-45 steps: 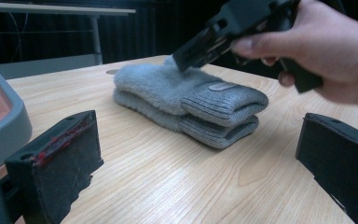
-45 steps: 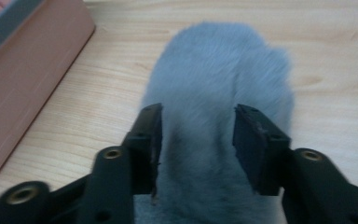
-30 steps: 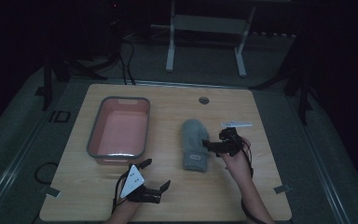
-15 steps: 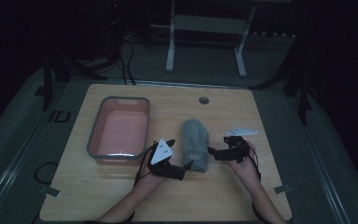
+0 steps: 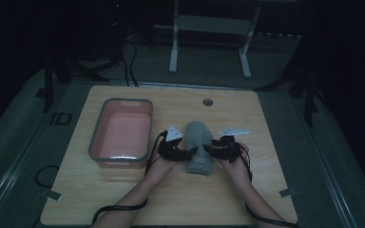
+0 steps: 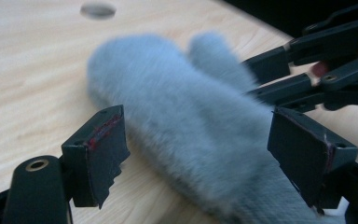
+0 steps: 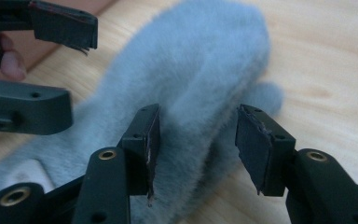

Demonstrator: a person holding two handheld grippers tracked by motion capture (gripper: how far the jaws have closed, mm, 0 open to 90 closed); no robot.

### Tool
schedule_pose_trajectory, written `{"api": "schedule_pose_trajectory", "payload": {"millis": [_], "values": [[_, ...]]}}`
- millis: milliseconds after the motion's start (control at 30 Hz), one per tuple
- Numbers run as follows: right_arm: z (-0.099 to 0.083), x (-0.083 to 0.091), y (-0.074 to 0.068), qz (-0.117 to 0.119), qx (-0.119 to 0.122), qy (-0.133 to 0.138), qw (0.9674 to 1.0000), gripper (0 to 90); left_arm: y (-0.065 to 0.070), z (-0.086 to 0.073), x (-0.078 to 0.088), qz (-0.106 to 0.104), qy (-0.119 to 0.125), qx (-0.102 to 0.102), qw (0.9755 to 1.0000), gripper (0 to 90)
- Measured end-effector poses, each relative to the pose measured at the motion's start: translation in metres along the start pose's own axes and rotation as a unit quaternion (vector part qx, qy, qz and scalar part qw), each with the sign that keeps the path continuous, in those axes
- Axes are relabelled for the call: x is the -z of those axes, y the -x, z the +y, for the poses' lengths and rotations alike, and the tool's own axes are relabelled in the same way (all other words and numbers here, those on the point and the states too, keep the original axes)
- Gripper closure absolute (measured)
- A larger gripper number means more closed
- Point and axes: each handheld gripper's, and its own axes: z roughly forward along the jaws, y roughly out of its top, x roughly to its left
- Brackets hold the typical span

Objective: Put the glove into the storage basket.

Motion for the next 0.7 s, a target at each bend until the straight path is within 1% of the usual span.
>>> {"api": "schedule_pose_trajectory", "payload": {"millis": [33, 67, 100, 133, 167, 233, 267, 333, 367, 400, 467, 500, 533, 600, 633, 700], "values": [[-0.002, -0.002, 0.002, -0.007, -0.006, -0.002, 1.0, 49.0, -0.001, -0.001, -0.003, 0.003, -0.009, 0.005, 0.9999, 20.4], [-0.004, -0.004, 0.005, -0.004, -0.012, -0.008, 0.9999, 47.8, -0.001, -0.002, -0.004, 0.006, -0.015, 0.009, 0.9998, 21.0], [-0.008, -0.005, 0.007, -0.006, -0.021, -0.012, 0.9997, 47.7, -0.002, -0.004, -0.006, 0.014, -0.028, 0.013, 0.9994, 21.3], [-0.008, -0.005, 0.007, -0.006, -0.021, -0.012, 0.9997, 47.7, -0.002, -0.004, -0.006, 0.014, -0.028, 0.013, 0.9994, 21.3], [-0.012, -0.007, 0.008, -0.01, -0.018, -0.017, 0.9996, 47.6, -0.003, -0.004, -0.007, 0.013, -0.035, 0.015, 0.9992, 21.3], [-0.014, -0.008, 0.009, -0.009, -0.024, -0.021, 0.9994, 47.6, -0.002, -0.005, -0.01, 0.019, -0.048, 0.014, 0.9986, 21.3], [-0.014, -0.008, 0.009, -0.009, -0.023, -0.023, 0.9994, 47.6, -0.002, -0.005, -0.01, 0.019, -0.048, 0.014, 0.9986, 21.8], [-0.014, -0.008, 0.008, -0.012, -0.02, -0.023, 0.9995, 47.5, -0.003, -0.005, -0.014, 0.016, -0.059, 0.02, 0.9979, 22.3], [-0.015, -0.009, 0.008, -0.013, -0.021, -0.026, 0.9994, 47.4, -0.003, -0.005, -0.016, 0.018, -0.063, 0.016, 0.9977, 22.3], [-0.015, -0.01, 0.009, -0.01, -0.022, -0.031, 0.9992, 46.5, -0.003, -0.004, -0.02, 0.015, -0.07, 0.019, 0.9972, 22.4], [-0.016, -0.01, 0.009, -0.009, -0.026, -0.032, 0.9991, 45.1, -0.004, -0.004, -0.022, 0.012, -0.072, 0.02, 0.9971, 22.4], [-0.016, -0.01, 0.01, -0.009, -0.026, -0.035, 0.999, 44.0, -0.004, -0.003, -0.024, 0.01, -0.077, 0.017, 0.9968, 22.4], [-0.016, -0.01, 0.012, -0.008, -0.029, -0.04, 0.9987, 39.8, -0.006, -0.002, -0.028, 0.003, -0.084, 0.023, 0.9962, 22.5], [-0.016, -0.01, 0.013, -0.007, -0.03, -0.042, 0.9987, 39.6, -0.006, -0.002, -0.03, -0.001, -0.087, 0.025, 0.9959, 22.5], [-0.017, -0.011, 0.016, 0.006, -0.033, -0.045, 0.9984, 37.9, -0.007, -0.002, -0.032, -0.006, -0.089, 0.028, 0.9956, 23.0], [-0.018, -0.013, 0.019, 0.014, -0.039, -0.051, 0.9978, 38.0, -0.009, -0.001, -0.034, -0.015, -0.093, 0.032, 0.995, 23.3]]}}
